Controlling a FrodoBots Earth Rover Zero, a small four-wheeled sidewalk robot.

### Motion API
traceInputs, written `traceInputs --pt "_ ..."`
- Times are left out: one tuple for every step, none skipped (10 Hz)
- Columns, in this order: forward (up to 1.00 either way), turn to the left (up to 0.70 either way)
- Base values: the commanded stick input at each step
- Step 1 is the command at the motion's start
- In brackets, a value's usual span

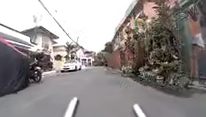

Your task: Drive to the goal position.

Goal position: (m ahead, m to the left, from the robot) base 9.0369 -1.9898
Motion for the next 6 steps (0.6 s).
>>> traceInputs --pt "0.85 0.0" --pt "0.85 0.0" --pt "0.85 0.0" --pt "0.85 0.0" --pt "0.85 0.0" --pt "0.85 0.0"
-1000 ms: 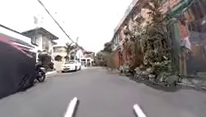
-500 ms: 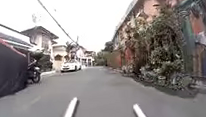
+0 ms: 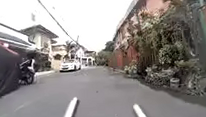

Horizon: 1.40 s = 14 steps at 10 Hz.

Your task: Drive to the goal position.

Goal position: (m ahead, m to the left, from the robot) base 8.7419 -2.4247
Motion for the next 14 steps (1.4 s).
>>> traceInputs --pt "0.85 0.0" --pt "0.85 0.0" --pt "0.85 0.0" --pt "0.85 0.0" --pt "0.85 0.0" --pt "0.85 0.0" --pt "0.85 0.0" --pt "0.85 0.0" --pt "0.85 0.0" --pt "0.85 0.0" --pt "0.85 0.0" --pt "0.85 0.0" --pt "0.85 0.0" --pt "0.85 0.0"
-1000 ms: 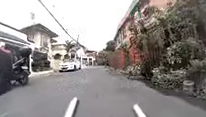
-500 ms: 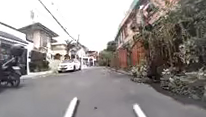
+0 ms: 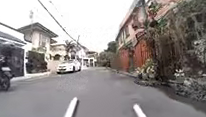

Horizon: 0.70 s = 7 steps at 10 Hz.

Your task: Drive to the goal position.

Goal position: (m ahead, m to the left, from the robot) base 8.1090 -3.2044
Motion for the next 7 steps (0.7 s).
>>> traceInputs --pt "0.85 0.0" --pt "0.85 0.0" --pt "0.85 0.0" --pt "0.85 0.0" --pt "0.85 0.0" --pt "0.85 0.0" --pt "0.85 0.05"
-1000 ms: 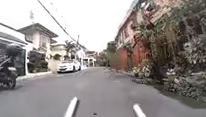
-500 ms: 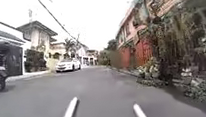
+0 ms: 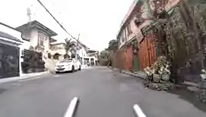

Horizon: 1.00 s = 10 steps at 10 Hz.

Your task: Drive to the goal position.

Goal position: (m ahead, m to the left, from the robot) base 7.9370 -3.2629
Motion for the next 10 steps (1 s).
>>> traceInputs --pt "0.85 0.03" --pt "0.85 0.0" --pt "0.85 0.0" --pt "0.85 0.0" --pt "0.85 0.0" --pt "0.85 0.0" --pt "0.85 0.0" --pt "0.85 0.0" --pt "0.85 0.0" --pt "0.85 0.0"
